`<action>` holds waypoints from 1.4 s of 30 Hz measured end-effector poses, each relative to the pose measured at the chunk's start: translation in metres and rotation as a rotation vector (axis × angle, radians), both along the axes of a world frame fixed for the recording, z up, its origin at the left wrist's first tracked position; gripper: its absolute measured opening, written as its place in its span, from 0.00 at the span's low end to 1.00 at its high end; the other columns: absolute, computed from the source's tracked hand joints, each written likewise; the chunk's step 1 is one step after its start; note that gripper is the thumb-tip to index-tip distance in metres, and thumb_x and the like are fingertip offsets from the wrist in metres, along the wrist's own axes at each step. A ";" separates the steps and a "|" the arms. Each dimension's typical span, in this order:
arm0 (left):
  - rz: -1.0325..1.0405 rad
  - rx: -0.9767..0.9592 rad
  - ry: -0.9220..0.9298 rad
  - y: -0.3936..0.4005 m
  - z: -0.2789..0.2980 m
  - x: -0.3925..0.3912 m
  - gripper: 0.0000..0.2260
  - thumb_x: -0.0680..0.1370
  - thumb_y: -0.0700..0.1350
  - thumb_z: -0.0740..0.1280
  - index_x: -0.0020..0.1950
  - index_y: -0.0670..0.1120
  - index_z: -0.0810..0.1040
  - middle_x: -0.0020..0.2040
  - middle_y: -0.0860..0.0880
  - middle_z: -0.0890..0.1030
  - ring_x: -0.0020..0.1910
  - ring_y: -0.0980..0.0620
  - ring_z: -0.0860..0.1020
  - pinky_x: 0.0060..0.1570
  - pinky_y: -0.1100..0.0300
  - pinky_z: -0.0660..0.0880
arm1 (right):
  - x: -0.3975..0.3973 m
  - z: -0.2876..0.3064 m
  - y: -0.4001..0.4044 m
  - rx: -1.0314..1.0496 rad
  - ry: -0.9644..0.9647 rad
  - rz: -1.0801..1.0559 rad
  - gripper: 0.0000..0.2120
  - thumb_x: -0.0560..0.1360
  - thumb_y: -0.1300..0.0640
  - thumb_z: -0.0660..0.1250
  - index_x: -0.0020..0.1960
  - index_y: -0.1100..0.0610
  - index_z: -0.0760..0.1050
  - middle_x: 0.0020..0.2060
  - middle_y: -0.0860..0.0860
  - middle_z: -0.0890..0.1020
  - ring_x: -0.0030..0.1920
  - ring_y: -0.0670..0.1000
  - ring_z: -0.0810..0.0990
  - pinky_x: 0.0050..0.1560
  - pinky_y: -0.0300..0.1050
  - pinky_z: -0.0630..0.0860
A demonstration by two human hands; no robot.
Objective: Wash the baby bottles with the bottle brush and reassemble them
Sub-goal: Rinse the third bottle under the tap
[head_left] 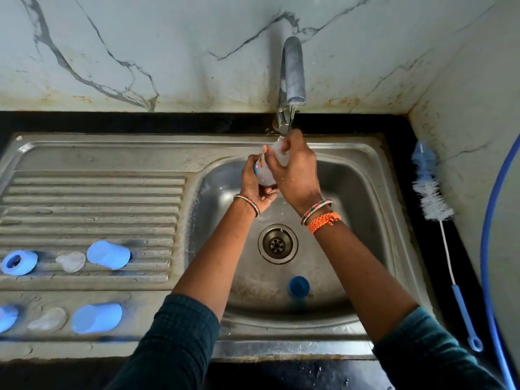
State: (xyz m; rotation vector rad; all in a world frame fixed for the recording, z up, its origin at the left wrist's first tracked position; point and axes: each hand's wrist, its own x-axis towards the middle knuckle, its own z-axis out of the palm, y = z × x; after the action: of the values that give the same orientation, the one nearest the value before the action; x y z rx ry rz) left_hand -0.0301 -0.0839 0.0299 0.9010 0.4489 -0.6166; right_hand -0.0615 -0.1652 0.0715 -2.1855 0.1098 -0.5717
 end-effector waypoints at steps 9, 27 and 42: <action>-0.083 -0.042 -0.129 -0.007 0.006 0.013 0.24 0.78 0.57 0.53 0.29 0.45 0.75 0.19 0.52 0.70 0.13 0.58 0.62 0.15 0.71 0.53 | 0.004 0.008 -0.016 -0.079 0.153 0.134 0.08 0.73 0.59 0.67 0.42 0.64 0.81 0.49 0.61 0.81 0.58 0.59 0.77 0.57 0.47 0.73; 0.057 0.221 -0.298 -0.002 -0.016 0.022 0.12 0.79 0.53 0.60 0.44 0.46 0.74 0.34 0.47 0.77 0.28 0.52 0.73 0.25 0.65 0.68 | 0.007 0.023 -0.018 0.008 0.445 -0.139 0.18 0.76 0.50 0.67 0.32 0.60 0.75 0.29 0.53 0.75 0.36 0.52 0.73 0.41 0.44 0.65; -0.246 -0.115 0.122 0.014 -0.017 0.000 0.23 0.79 0.55 0.47 0.41 0.40 0.71 0.27 0.43 0.73 0.16 0.58 0.64 0.12 0.70 0.57 | 0.016 -0.003 -0.014 0.002 0.167 0.241 0.14 0.76 0.55 0.67 0.39 0.65 0.73 0.34 0.58 0.76 0.37 0.53 0.72 0.35 0.37 0.62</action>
State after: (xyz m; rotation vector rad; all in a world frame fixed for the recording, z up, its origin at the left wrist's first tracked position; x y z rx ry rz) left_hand -0.0305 -0.0701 0.0126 0.8179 0.4102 -0.9177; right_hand -0.0459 -0.1791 0.0685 -2.2018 -0.0636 -0.2538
